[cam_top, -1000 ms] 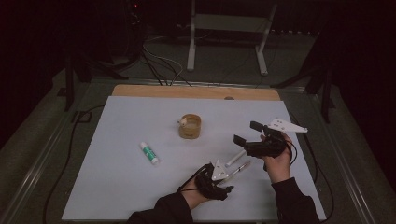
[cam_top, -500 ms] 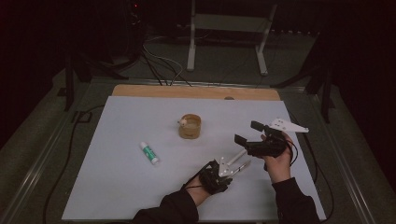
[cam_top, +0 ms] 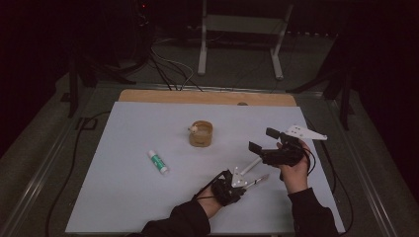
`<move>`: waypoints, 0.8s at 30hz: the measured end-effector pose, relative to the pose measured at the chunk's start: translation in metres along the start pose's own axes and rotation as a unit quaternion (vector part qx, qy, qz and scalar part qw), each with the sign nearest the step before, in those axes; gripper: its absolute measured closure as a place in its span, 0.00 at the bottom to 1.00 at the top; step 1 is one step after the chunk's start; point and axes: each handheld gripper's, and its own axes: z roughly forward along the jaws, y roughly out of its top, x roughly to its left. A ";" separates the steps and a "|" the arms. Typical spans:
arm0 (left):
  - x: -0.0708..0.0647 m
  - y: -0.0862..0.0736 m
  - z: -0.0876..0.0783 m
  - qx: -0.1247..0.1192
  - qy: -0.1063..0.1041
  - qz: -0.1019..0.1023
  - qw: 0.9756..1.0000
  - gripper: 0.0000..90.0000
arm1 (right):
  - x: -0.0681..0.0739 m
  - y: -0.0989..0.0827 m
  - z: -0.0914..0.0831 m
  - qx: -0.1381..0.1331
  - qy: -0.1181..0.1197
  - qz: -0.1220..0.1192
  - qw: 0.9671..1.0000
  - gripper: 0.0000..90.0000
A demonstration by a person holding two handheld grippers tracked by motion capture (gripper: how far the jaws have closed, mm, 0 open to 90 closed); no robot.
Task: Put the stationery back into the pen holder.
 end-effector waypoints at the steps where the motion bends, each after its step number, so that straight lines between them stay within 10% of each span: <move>1: -0.001 0.001 -0.002 -0.005 -0.002 -0.002 1.000 0.91 | 0.000 0.000 0.000 0.000 0.000 0.001 1.000 0.02; 24: 0.023 -0.006 -0.063 0.029 -0.033 0.036 0.998 0.91 | 0.009 -0.004 0.006 -0.017 0.012 -0.034 0.999 0.02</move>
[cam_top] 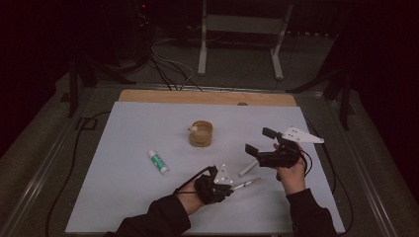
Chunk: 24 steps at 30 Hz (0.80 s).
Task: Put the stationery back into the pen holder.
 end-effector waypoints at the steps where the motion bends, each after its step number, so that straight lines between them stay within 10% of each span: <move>1: 0.002 -0.001 -0.002 0.003 0.001 0.002 1.000 0.91 | 0.000 0.000 0.001 0.005 0.005 0.003 1.000 0.02; 13: 0.016 -0.012 -0.029 -0.012 -0.003 0.003 1.000 0.91 | 0.012 0.000 0.004 -0.032 0.021 -0.045 0.998 0.02; 24: 0.035 -0.024 -0.045 0.005 -0.002 -0.009 1.000 0.91 | 0.034 0.008 -0.001 -0.008 0.071 -0.096 0.993 0.02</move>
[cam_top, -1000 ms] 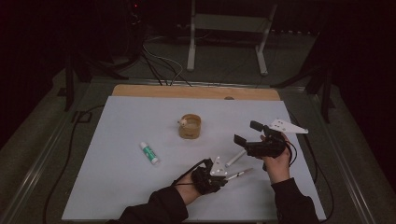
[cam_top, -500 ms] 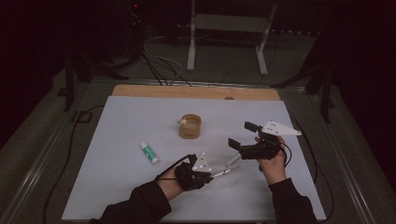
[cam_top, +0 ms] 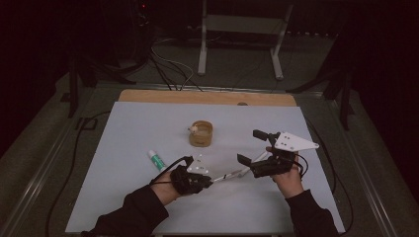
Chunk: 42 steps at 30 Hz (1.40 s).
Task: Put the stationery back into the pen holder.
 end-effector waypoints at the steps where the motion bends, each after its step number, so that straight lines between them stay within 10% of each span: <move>1: 0.000 -0.001 0.000 -0.001 0.002 -0.004 1.000 0.91 | 0.003 0.000 0.000 0.001 -0.001 -0.009 1.000 0.02; 16: 0.003 0.003 -0.010 0.013 -0.008 0.004 1.000 0.91 | 0.033 0.008 0.000 0.040 0.008 -0.095 0.995 0.04; 25: 0.011 0.010 -0.008 0.013 -0.009 -0.017 1.000 0.91 | 0.055 -0.002 0.013 0.106 -0.003 -0.181 0.978 0.04; 28: 0.012 0.011 -0.007 0.014 -0.013 -0.020 1.000 0.91 | 0.061 -0.008 0.017 0.126 -0.006 -0.209 0.970 0.18; 31: 0.012 0.012 -0.005 0.014 -0.016 -0.023 1.000 0.91 | 0.062 -0.014 0.021 0.137 0.016 -0.206 0.969 0.20; 37: 0.012 0.016 -0.003 0.025 -0.018 -0.018 0.999 0.91 | 0.074 -0.025 0.030 0.173 0.013 -0.258 0.950 0.34; 42: 0.010 0.018 -0.003 0.025 -0.015 -0.020 0.999 0.91 | 0.084 -0.037 0.037 0.219 -0.009 -0.340 0.915 0.53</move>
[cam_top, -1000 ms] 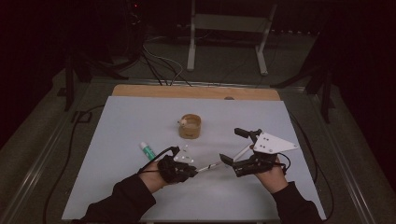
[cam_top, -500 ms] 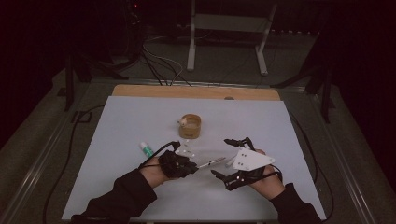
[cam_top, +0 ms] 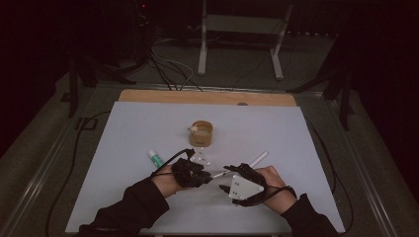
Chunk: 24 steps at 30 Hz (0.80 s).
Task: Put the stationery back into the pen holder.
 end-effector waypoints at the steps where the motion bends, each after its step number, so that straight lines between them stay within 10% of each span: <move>1: 0.000 0.000 0.000 0.000 -0.001 -0.002 1.000 0.91 | 0.001 0.000 0.001 0.004 -0.001 -0.008 1.000 0.56; 6: 0.000 0.001 0.002 0.005 -0.003 -0.004 1.000 0.91 | 0.010 0.002 0.010 0.043 -0.025 -0.092 0.995 0.65; 12: -0.001 0.003 0.003 0.000 -0.005 -0.009 1.000 0.91 | 0.023 0.004 0.022 0.083 -0.058 -0.185 0.978 0.73; 24: -0.001 0.005 0.003 -0.009 -0.011 -0.023 1.000 0.91 | 0.031 0.007 0.034 0.118 -0.094 -0.257 0.955 0.83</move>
